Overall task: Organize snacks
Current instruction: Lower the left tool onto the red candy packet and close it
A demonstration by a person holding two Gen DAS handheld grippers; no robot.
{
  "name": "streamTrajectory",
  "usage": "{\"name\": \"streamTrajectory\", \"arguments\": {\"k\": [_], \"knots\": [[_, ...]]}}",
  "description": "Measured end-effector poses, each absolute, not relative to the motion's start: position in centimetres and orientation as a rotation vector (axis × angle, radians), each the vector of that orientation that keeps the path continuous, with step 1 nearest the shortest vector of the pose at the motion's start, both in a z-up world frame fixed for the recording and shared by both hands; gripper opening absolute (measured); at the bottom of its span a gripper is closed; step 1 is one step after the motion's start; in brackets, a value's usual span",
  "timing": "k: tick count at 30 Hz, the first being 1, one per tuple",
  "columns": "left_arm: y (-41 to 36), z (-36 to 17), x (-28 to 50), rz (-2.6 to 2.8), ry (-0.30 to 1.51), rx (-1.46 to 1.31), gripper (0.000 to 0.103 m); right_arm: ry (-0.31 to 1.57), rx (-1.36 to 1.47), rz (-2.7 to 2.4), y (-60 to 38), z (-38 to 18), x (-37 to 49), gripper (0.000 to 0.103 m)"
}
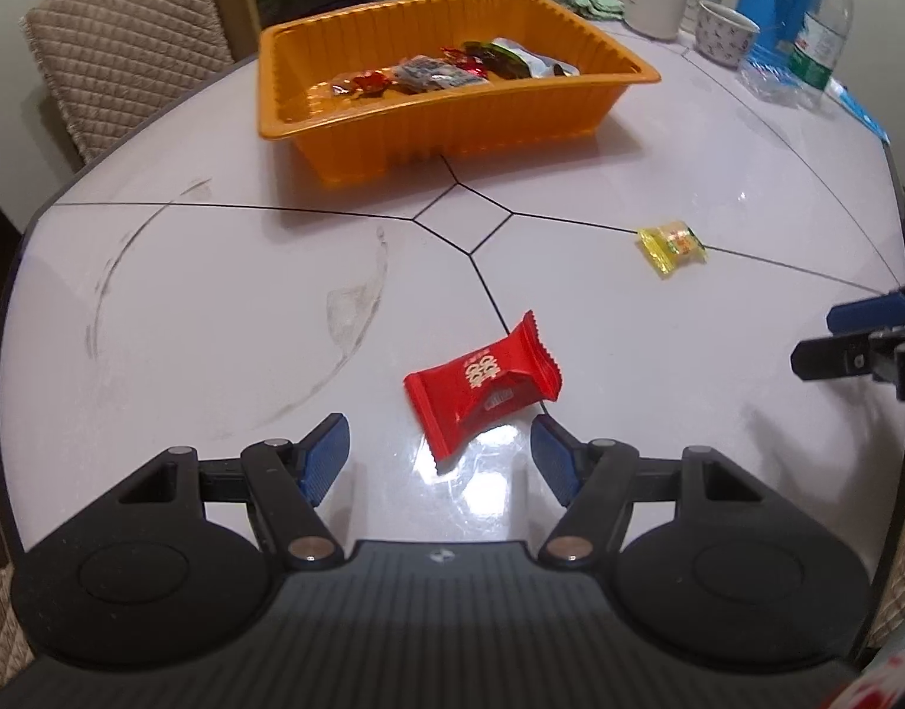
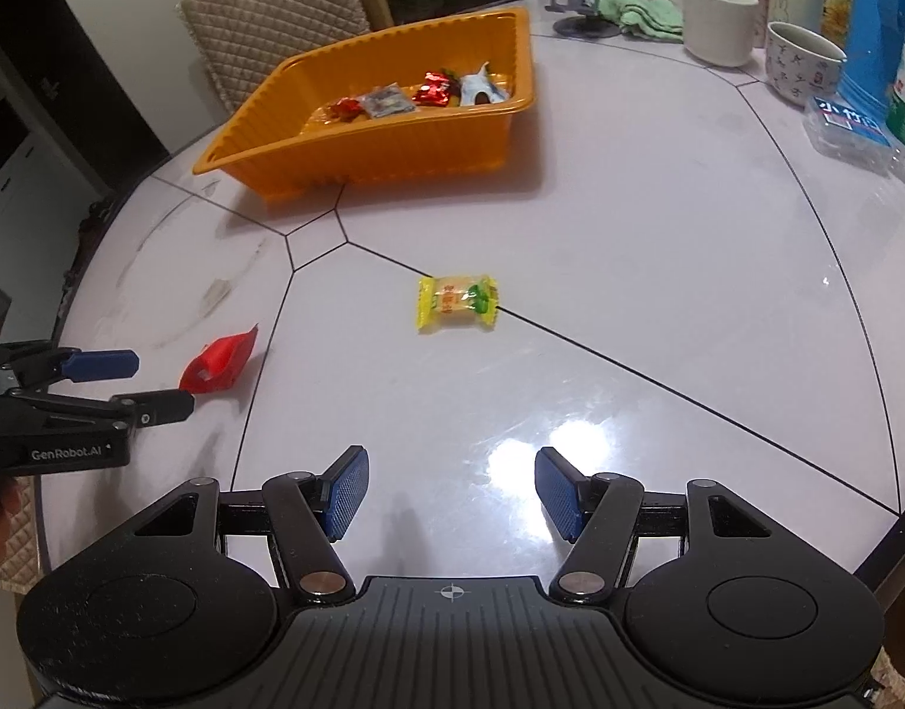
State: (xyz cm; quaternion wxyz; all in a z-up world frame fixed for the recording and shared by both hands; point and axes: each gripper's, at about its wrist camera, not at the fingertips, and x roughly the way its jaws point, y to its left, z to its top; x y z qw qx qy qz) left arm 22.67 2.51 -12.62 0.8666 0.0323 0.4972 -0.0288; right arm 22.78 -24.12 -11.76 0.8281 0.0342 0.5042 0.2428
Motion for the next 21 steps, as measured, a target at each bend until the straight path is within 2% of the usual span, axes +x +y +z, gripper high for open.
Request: {"name": "streamTrajectory", "arguments": {"k": [8,21], "knots": [[1.8,-13.3,23.9,-0.084,1.043,0.125,0.065,1.068,0.084,0.501,-24.3,-11.8,23.2,0.062],[2.7,-13.5,26.0,-0.066,1.055,0.036,0.065,1.079,0.093,0.495,-24.5,-12.0,23.7,0.062]]}}
